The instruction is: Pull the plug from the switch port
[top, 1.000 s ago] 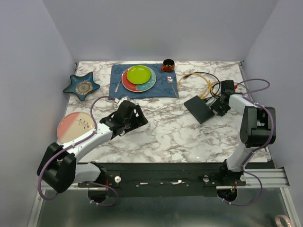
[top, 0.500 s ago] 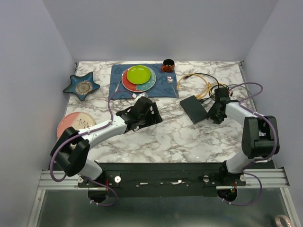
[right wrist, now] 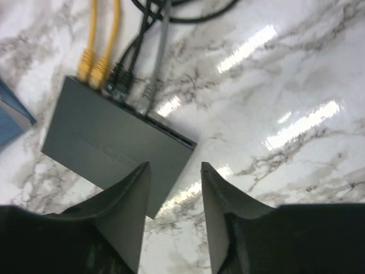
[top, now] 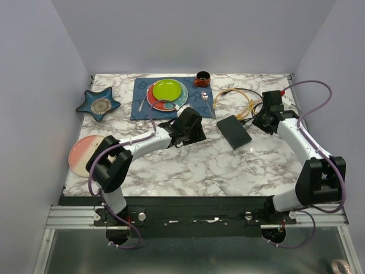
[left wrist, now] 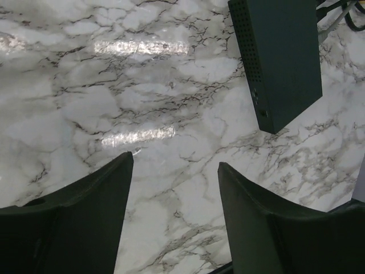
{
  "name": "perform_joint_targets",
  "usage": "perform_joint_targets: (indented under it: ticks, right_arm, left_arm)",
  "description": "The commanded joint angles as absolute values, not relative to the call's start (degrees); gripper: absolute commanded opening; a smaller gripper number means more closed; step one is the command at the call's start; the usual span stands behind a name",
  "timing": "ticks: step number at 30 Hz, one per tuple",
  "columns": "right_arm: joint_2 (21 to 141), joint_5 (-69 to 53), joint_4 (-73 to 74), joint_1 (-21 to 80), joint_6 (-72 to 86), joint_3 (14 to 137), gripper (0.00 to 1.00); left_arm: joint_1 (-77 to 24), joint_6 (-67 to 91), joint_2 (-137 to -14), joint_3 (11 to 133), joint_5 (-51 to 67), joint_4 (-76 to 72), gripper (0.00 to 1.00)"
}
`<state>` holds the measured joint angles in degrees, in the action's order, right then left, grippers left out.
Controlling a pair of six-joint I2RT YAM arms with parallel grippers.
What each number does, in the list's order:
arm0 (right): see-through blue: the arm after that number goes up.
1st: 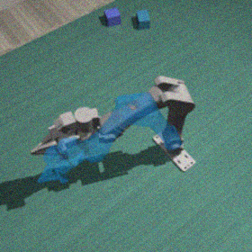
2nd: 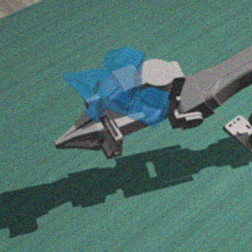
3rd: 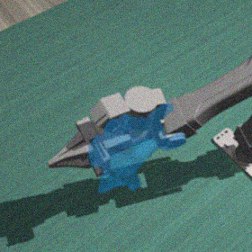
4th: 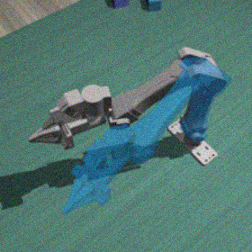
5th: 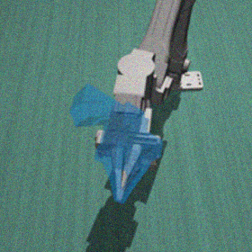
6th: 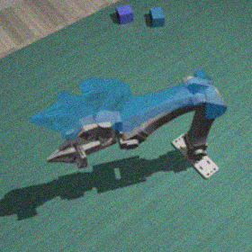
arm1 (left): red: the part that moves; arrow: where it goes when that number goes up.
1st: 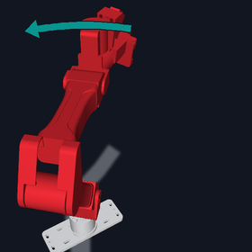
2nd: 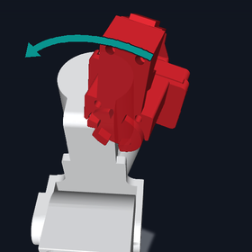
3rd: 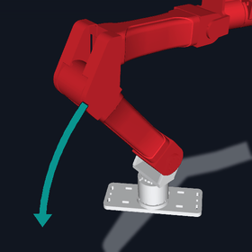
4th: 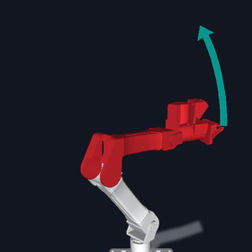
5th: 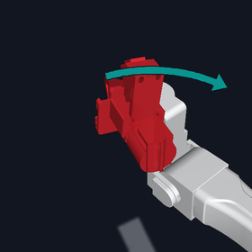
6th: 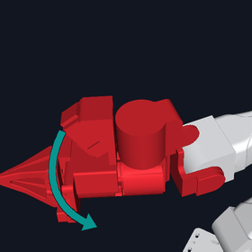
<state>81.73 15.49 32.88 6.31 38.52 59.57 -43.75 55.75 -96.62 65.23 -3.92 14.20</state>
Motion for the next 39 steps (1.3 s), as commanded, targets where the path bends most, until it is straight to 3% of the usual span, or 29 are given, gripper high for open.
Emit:
perform_joint_targets:
  ticks: [1, 5, 12, 26, 39]
  right_arm:
    - [89.0, 18.8, 35.3, 5.9, 39.6, 67.2, 0.37]
    - [96.2, 18.6, 37.4, 5.7, 39.6, 73.2, 0.24]
    - [105.1, 17.1, 37.0, 5.1, 37.6, 77.6, 0.22]
    - [104.2, 8.1, 32.8, 5.7, 39.6, 68.7, 0.22]
    - [93.3, 5.8, 28.7, 8.3, 40.2, 53.9, 0.22]
  left_arm:
    - [-45.3, 56.7, -104.4, 70.8, -3.3, 14.9, 0.54]
    - [-45.7, 56.0, -109.0, 75.5, -2.7, 16.2, 0.36]
    - [-45.9, 55.0, -115.7, 83.0, -2.2, 18.9, 0.30]
    - [-47.6, 54.4, -130.5, 99.7, 2.4, 23.5, 0.29]
    - [-51.5, 51.8, -133.0, 102.4, 7.5, 23.3, 0.29]
